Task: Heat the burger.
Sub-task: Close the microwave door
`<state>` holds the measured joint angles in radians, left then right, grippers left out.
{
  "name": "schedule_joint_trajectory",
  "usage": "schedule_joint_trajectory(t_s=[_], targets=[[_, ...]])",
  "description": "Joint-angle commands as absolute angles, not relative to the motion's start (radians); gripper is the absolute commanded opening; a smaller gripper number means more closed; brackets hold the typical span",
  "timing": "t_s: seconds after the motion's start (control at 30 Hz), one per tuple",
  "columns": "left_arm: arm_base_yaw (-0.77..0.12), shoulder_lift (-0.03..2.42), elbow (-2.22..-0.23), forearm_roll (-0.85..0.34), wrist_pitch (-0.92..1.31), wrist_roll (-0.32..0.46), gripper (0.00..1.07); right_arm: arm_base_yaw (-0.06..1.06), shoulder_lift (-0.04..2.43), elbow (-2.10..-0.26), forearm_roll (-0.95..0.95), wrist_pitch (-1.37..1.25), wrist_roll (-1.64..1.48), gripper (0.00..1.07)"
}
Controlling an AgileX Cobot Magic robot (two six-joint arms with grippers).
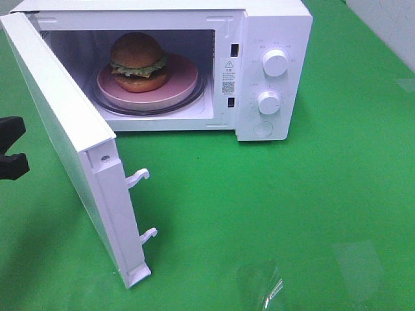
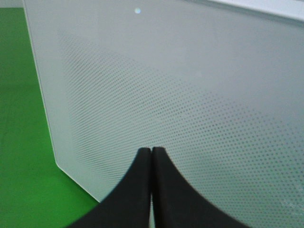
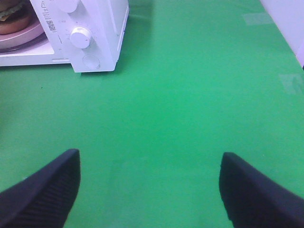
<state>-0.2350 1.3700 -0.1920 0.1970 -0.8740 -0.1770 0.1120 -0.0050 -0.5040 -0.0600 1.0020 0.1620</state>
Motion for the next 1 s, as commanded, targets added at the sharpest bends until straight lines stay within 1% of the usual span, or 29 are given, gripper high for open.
schedule_joint_trajectory(t_s=[0.03,0.07,0.13,0.17,0.2,0.23,0.27,0.33,0.4,0.43,0.47,0.5,0.53,0.57,0.6,0.77,0.83,0.9,1.0], targets=[[-0.305,1.417,-0.217,0.111,-0.951,-0.147,0.00,0.106,-0.031,-0.501,-0.062,1.004,0.164,0.76],[-0.337,1.451,-0.241,0.065,-0.949,-0.144,0.00,0.106,-0.031,-0.501,-0.062,1.004,0.164,0.76],[-0.337,1.451,-0.241,0.065,-0.949,-0.144,0.00,0.106,-0.031,-0.501,-0.062,1.004,0.164,0.76],[-0.388,1.503,-0.278,0.007,-0.949,-0.115,0.00,0.106,-0.031,-0.501,-0.062,1.004,0.164,0.76],[-0.388,1.503,-0.278,0.007,-0.949,-0.115,0.00,0.106,-0.031,-0.501,-0.062,1.004,0.164,0.76],[-0.422,1.525,-0.302,-0.031,-0.948,-0.098,0.00,0.106,-0.031,-0.501,-0.062,1.004,0.164,0.76],[-0.422,1.525,-0.302,-0.031,-0.948,-0.098,0.00,0.106,-0.031,-0.501,-0.062,1.004,0.164,0.76],[-0.477,1.561,-0.340,-0.097,-0.948,-0.067,0.00,0.106,-0.031,-0.501,-0.062,1.004,0.164,0.76],[-0.477,1.561,-0.340,-0.097,-0.948,-0.067,0.00,0.106,-0.031,-0.501,-0.062,1.004,0.164,0.76],[-0.520,1.593,-0.383,-0.161,-0.946,-0.022,0.00,0.106,-0.031,-0.501,-0.062,1.004,0.164,0.76],[-0.520,1.593,-0.383,-0.161,-0.946,-0.022,0.00,0.106,-0.031,-0.501,-0.062,1.004,0.164,0.76],[-0.538,1.612,-0.412,-0.199,-0.946,-0.009,0.00,0.106,-0.031,-0.501,-0.062,1.004,0.164,0.76],[-0.538,1.612,-0.412,-0.199,-0.946,-0.009,0.00,0.106,-0.031,-0.501,-0.062,1.004,0.164,0.76],[-0.558,1.637,-0.446,-0.237,-0.943,0.006,0.00,0.106,-0.031,-0.501,-0.062,1.004,0.164,0.76],[-0.569,1.648,-0.464,-0.250,-0.938,0.013,0.00,0.106,-0.031,-0.501,-0.062,1.004,0.164,0.76],[-0.595,1.691,-0.528,-0.261,-0.928,0.030,0.00,0.106,-0.031,-0.501,-0.062,1.004,0.164,0.76],[-0.607,1.712,-0.566,-0.278,-0.911,0.034,0.00,0.106,-0.031,-0.501,-0.062,1.004,0.164,0.76],[-0.623,1.745,-0.612,-0.321,-0.910,0.037,0.00,0.106,-0.031,-0.501,-0.062,1.004,0.164,0.76],[-0.632,1.766,-0.643,-0.341,-0.908,0.037,0.00,0.106,-0.031,-0.501,-0.062,1.004,0.164,0.76]])
